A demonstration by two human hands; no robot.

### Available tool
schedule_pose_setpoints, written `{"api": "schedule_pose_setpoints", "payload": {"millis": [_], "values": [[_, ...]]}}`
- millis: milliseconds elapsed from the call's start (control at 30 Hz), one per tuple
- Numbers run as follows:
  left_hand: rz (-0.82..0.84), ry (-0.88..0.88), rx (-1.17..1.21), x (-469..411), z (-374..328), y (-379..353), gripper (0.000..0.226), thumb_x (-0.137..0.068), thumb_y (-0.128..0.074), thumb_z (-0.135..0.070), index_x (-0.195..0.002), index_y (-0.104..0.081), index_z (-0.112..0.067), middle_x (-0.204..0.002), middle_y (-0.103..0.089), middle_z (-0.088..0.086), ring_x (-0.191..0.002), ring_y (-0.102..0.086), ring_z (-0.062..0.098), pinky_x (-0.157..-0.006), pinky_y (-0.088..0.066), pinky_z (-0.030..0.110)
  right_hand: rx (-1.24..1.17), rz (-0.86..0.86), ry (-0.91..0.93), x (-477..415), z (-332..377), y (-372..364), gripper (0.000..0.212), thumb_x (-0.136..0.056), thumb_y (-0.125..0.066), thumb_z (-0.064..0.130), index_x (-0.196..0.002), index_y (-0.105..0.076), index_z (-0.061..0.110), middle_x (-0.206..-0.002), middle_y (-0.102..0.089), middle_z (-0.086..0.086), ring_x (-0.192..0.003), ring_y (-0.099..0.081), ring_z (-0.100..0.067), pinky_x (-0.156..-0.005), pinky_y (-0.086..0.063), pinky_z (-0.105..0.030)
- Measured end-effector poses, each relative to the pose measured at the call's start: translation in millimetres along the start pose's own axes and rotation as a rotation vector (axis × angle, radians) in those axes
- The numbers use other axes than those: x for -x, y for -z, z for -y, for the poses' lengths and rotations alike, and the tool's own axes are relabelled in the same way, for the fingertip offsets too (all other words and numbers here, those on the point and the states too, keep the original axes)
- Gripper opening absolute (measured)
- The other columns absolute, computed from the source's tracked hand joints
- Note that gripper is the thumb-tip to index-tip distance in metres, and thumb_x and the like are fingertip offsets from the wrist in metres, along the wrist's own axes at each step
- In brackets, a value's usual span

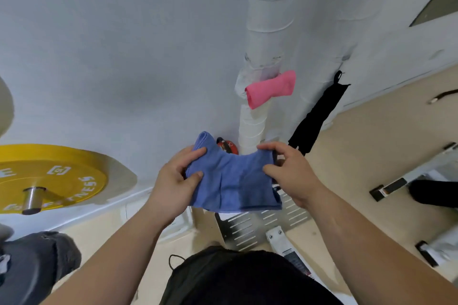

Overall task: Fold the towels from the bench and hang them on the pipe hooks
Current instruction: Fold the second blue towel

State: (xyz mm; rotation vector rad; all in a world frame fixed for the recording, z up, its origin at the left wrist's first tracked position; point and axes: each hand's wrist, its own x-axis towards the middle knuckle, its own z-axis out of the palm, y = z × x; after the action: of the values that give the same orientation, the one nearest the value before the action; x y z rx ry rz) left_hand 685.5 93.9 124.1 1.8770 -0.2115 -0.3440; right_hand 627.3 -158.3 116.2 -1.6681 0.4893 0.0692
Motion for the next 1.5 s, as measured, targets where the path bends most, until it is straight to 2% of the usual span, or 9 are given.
{"api": "schedule_pose_setpoints", "payload": {"millis": [433,600,733,900,1000,1133,1233,1300,1500], "values": [[0.132,-0.046,0.233,-12.3,-4.4,26.2,0.05,-0.08,-0.077,-0.027,-0.125,-0.064,-0.044,-0.135,-0.057,-0.025,-0.127,-0.055,0.001,-0.109,-0.048,0.04,-0.052,-0.094,0.109,-13.5,60.6,-126.6,0.039,-0.08,-0.065,0.007,-0.109,-0.066,0.035,-0.109,-0.073,-0.007,-0.097,-0.073,-0.024,-0.083,-0.062,-0.048],[0.027,-0.11,0.151,-21.0,-10.1,44.8,0.065,-0.079,-0.064,0.011,-0.109,-0.067,-0.047,-0.112,-0.065,-0.037,-0.107,-0.062,-0.008,-0.091,-0.052,0.016,-0.062,-0.047,0.111,-20.0,73.3,-143.3,0.037,-0.09,-0.068,0.013,-0.12,-0.06,0.034,-0.115,-0.065,0.0,-0.102,-0.07,-0.017,-0.092,-0.059,-0.04],[0.074,-0.084,0.245,-29.5,-14.3,67.6,0.06,-0.081,-0.058,0.019,-0.116,-0.074,-0.027,-0.112,-0.075,-0.011,-0.108,-0.07,0.011,-0.09,-0.059,0.032,0.351,0.023,0.32,-22.6,87.1,-125.8,0.068,-0.083,-0.08,0.032,-0.139,-0.044,0.046,-0.137,-0.044,0.015,-0.125,-0.044,0.01,-0.097,-0.036,-0.003],[0.374,-0.048,0.381,-46.3,-38.9,99.2,0.06,-0.082,-0.057,0.027,-0.127,-0.063,-0.013,-0.12,-0.074,0.007,-0.111,-0.071,0.026,-0.089,-0.06,0.039,0.338,0.351,0.279,-25.6,107.8,-97.4,0.088,-0.082,-0.083,0.023,-0.149,-0.033,0.046,-0.139,-0.047,0.031,-0.128,-0.045,0.018,-0.1,-0.039,-0.007],[0.427,0.054,0.432,-60.7,-44.8,105.6,0.056,-0.087,-0.06,0.019,-0.132,-0.059,-0.014,-0.121,-0.073,0.012,-0.106,-0.072,0.028,-0.083,-0.061,0.033,0.137,0.351,0.225,-29.5,112.1,-92.0,0.072,-0.091,-0.073,0.014,-0.145,-0.041,0.049,-0.128,-0.067,0.011,-0.119,-0.063,-0.005,-0.098,-0.052,-0.024],[0.293,0.253,0.704,-65.1,-35.4,100.2,0.055,-0.086,-0.067,-0.012,-0.139,-0.055,-0.022,-0.123,-0.072,0.011,-0.099,-0.073,0.021,-0.074,-0.059,0.029,-0.009,0.116,0.185,-37.5,109.1,-87.6,0.061,-0.1,-0.061,0.016,-0.138,-0.042,0.059,-0.112,-0.074,0.011,-0.107,-0.071,-0.011,-0.093,-0.055,-0.029],[0.206,0.273,0.632,-63.5,-24.7,85.0,0.074,-0.086,-0.071,-0.01,-0.149,-0.04,-0.035,-0.112,-0.076,0.009,-0.103,-0.072,0.03,-0.097,-0.053,0.048,-0.062,0.034,0.153,-43.2,106.3,-79.9,0.054,-0.103,-0.056,0.022,-0.137,-0.041,0.06,-0.108,-0.073,0.021,-0.107,-0.071,-0.011,-0.097,-0.055,-0.036],[0.113,0.237,0.595,-63.7,-28.8,70.6,0.089,-0.086,-0.073,-0.001,-0.153,-0.03,-0.041,-0.101,-0.077,0.015,-0.108,-0.07,0.039,-0.104,-0.048,0.059,-0.106,0.017,0.122,-45.7,108.0,-74.7,0.052,-0.104,-0.055,0.023,-0.136,-0.04,0.062,-0.112,-0.074,0.006,-0.106,-0.072,-0.019,-0.095,-0.056,-0.04],[-0.173,0.012,0.509,-72.3,-71.7,49.0,0.048,-0.098,-0.057,-0.001,-0.123,-0.055,-0.042,-0.095,-0.076,0.004,-0.079,-0.072,0.022,-0.068,-0.06,0.036,-0.103,0.173,0.171,-44.8,129.7,-50.7,0.04,-0.1,-0.059,0.015,-0.128,-0.06,0.043,-0.126,-0.068,0.001,-0.118,-0.066,-0.019,-0.097,-0.054,-0.032]]}}
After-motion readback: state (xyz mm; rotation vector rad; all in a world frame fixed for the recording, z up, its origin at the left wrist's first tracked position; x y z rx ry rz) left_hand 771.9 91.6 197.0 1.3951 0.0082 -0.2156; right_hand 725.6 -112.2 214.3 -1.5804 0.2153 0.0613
